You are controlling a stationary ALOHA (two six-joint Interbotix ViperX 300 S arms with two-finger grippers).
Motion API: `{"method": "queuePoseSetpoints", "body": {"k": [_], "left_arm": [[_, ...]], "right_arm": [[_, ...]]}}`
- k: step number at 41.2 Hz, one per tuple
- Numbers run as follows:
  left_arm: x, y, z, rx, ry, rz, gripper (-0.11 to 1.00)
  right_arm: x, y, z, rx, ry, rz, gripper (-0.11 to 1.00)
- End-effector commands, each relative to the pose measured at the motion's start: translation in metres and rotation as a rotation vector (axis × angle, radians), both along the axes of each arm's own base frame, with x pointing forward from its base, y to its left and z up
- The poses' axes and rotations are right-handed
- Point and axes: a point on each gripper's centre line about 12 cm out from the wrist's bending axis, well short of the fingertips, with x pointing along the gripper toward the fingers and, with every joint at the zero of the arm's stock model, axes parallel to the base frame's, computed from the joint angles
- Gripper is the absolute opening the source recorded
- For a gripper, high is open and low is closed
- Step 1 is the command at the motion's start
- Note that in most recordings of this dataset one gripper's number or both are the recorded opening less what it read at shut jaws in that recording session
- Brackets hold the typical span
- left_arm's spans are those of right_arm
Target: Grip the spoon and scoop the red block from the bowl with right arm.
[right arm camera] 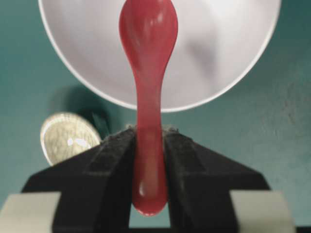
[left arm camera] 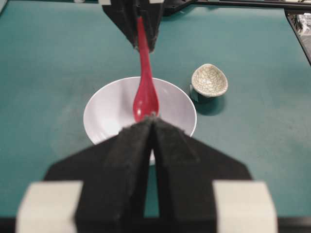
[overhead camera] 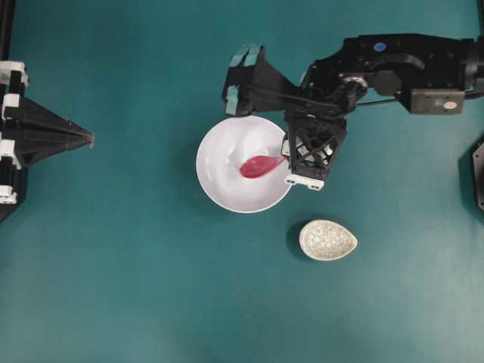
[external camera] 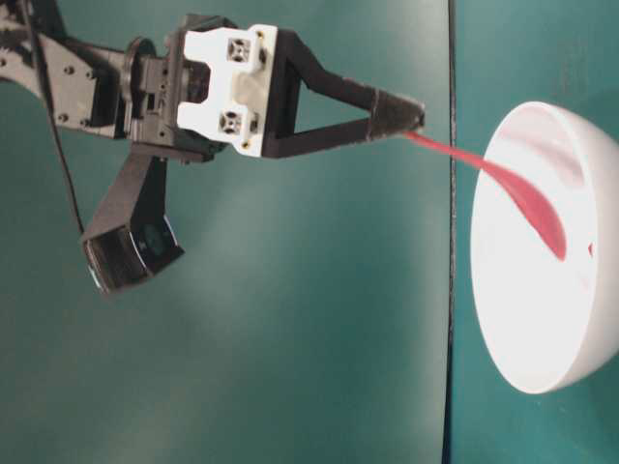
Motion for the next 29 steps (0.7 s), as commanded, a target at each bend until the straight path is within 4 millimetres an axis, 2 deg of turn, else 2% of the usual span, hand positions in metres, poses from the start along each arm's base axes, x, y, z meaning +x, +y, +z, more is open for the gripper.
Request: {"method": "queuePoseSetpoints", "body": {"k": [1,10,29], "left_arm": [[0.002,0.001,0.009,0.006,-0.024,0.002,0.00],[0.002,0.001,0.009,0.009,-0.026,0.003,0.00],[-0.001,0.001,0.013,0.013,-0.040,0.002,0.00]], "right_arm": [[0.003,0.001,0.016,-0.014,-0.017,0.015,0.22],[0.004,0.006,0.013,-0.020,-0.001,0.031,0.22],[0.014,0.006,-0.011,-0.061,0.021,0.055,0.22]]}}
